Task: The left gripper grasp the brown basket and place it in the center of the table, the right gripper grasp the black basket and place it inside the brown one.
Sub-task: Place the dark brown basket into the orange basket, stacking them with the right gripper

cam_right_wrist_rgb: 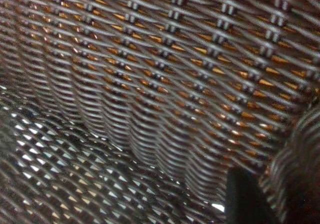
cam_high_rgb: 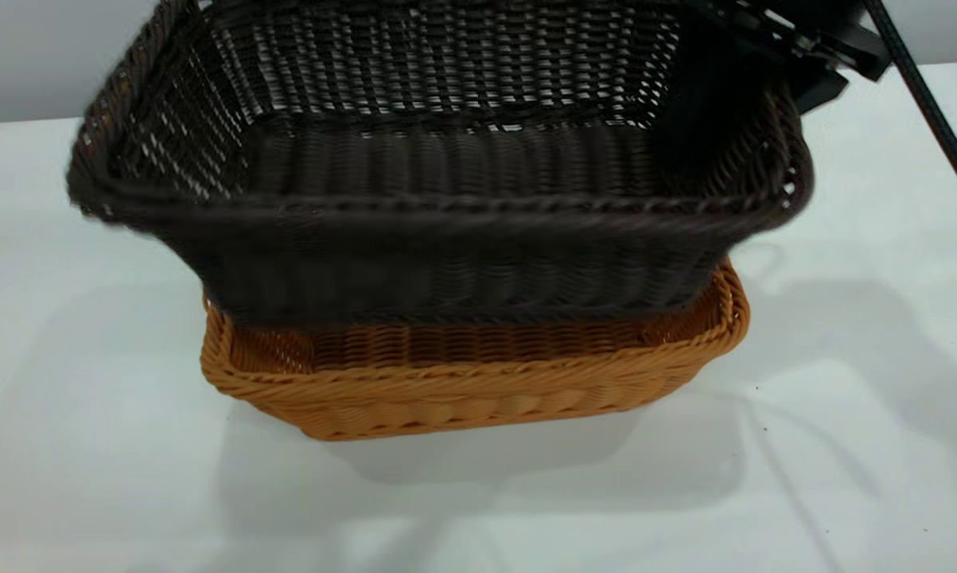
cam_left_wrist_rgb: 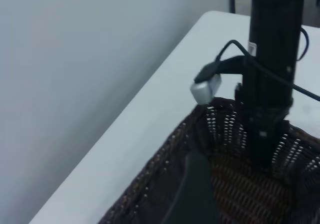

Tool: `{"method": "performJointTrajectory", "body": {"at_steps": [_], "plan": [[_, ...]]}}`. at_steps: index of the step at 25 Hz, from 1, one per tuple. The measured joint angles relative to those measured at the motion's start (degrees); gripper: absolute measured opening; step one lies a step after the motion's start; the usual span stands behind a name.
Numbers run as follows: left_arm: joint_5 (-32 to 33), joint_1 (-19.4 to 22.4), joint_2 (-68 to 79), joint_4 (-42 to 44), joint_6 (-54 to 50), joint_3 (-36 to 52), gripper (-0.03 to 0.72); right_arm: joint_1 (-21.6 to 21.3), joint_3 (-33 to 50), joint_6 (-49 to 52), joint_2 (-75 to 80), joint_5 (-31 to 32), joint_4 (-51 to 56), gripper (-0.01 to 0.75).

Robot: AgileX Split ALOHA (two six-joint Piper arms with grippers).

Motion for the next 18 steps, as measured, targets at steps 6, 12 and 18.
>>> {"method": "performJointTrajectory", "body": {"at_steps": [6, 12, 18], "plan": [[0.06, 0.00, 0.17, -0.06, 0.00, 0.00, 0.542, 0.00, -0.44, -0.30, 2.82, -0.23, -0.89, 0.244], [0.91, 0.00, 0.17, -0.06, -0.06, 0.00, 0.542, 0.00, -0.39, -1.02, 4.25, -2.40, -0.11, 0.244], [0.91, 0.00, 0.17, 0.00, -0.06, 0.00, 0.542, 0.00, -0.35, -1.48, 5.11, -3.48, -0.65, 0.244]]}}
